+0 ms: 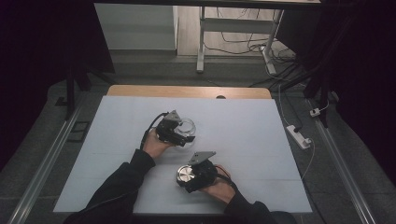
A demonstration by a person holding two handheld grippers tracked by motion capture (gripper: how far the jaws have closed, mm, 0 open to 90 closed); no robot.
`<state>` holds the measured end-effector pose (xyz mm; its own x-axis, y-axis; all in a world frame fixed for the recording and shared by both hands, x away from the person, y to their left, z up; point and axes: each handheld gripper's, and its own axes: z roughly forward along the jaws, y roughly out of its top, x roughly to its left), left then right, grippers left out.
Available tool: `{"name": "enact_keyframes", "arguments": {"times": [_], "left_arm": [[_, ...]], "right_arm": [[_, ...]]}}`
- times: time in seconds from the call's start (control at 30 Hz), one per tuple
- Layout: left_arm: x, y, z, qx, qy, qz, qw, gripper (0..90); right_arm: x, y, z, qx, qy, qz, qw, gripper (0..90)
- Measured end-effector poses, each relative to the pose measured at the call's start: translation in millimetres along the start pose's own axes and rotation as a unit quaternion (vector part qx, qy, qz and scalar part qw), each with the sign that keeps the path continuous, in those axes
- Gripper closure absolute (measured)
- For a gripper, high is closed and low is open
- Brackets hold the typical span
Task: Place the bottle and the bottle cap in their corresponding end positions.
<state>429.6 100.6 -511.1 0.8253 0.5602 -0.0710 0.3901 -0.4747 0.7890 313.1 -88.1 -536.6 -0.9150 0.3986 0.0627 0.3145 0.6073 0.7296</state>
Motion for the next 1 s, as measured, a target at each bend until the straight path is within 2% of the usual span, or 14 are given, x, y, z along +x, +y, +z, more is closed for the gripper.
{"name": "enact_keyframes", "arguments": {"times": [0.17, 0.47, 0.83, 1.0], "left_arm": [[0.6, -0.2, -4.7, 0.002, -0.003, -0.009, 1.0000, 5.6], [0.3, -0.8, -18.8, -0.010, -0.001, -0.021, 0.9997, 2.0], [-6.7, -2.7, -29.7, 0.000, 0.002, -0.016, 0.9999, 0.0], [-6.8, -6.2, -36.0, 0.001, 0.002, -0.024, 0.9997, 0.0]], "right_arm": [[-1.3, 2.2, -4.7, -0.012, -0.001, 0.005, 0.9999, 11.1], [-2.2, 5.4, -13.2, -0.026, -0.003, 0.005, 0.9997, 9.2], [-3.3, 7.2, -22.6, -0.033, 0.006, 0.014, 0.9993, 6.1], [-5.3, 7.2, -28.6, -0.039, 0.011, 0.019, 0.9990, 4.3]]}}
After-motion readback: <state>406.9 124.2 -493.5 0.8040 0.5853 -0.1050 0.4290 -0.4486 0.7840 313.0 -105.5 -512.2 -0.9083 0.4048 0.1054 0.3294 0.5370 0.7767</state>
